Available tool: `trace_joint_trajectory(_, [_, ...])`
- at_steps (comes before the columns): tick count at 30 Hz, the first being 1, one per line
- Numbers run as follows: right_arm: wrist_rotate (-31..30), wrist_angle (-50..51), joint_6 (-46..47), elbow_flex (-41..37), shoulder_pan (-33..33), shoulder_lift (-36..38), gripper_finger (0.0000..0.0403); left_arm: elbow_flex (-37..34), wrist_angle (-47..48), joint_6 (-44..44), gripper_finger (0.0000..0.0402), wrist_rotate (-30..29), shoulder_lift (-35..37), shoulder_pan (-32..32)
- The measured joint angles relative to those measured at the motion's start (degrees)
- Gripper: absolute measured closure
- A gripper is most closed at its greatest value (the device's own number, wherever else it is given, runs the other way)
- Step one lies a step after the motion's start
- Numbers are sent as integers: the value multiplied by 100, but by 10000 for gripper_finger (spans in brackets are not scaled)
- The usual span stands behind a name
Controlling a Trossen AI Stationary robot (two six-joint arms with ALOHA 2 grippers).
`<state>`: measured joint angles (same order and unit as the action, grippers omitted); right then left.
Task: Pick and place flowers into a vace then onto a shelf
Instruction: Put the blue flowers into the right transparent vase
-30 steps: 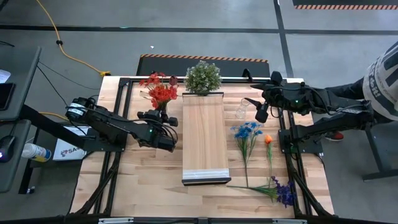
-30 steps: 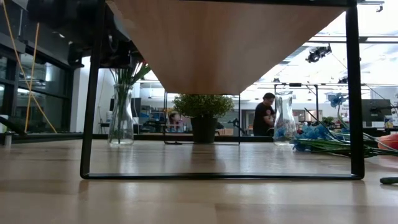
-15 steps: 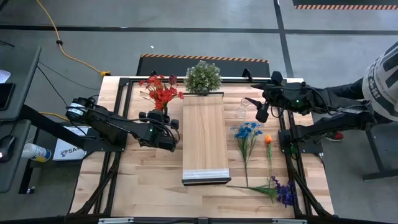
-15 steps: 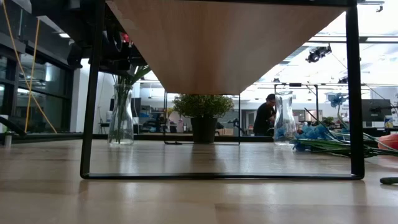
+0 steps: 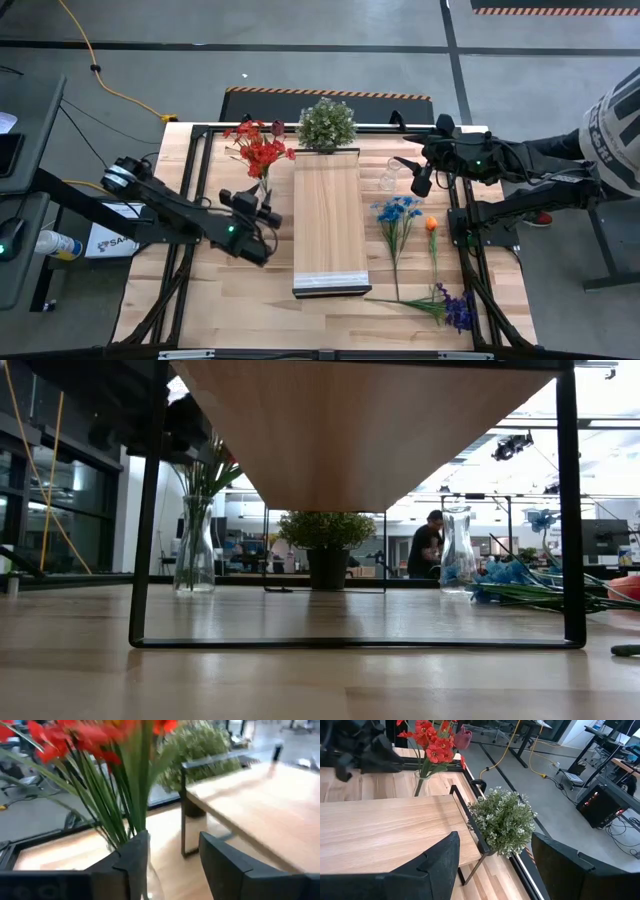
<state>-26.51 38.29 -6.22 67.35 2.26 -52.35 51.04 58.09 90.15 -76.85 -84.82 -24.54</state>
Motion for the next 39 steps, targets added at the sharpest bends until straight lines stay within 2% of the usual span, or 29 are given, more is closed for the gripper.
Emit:
trace_joint_trajectory(8, [-4, 6, -7, 0, 0, 37, 167, 351, 313, -11, 159, 17, 220, -770])
trace_joint_trajectory(11, [0, 5, -20, 0, 0, 54, 166, 660, 738, -28, 154, 262, 274, -1019])
trace_joint_trajectory(18, [3, 31, -19, 0, 0, 72, 166, 1566, 1650, 9, 151, 623, 278, -1283])
trace_joint_trajectory(25, [-28, 353, 17, 0, -1, 70, 166, 2143, 2078, -130, 151, 973, 269, -1313])
trace_joint_trajectory(34, [-78, 592, 319, 0, -1, 70, 166, 2452, 2694, 29, 151, 499, 269, -1667])
trace_joint_trajectory(39, [-94, 589, 180, 0, 0, 70, 166, 2847, 3191, 318, 151, 541, 271, -1906])
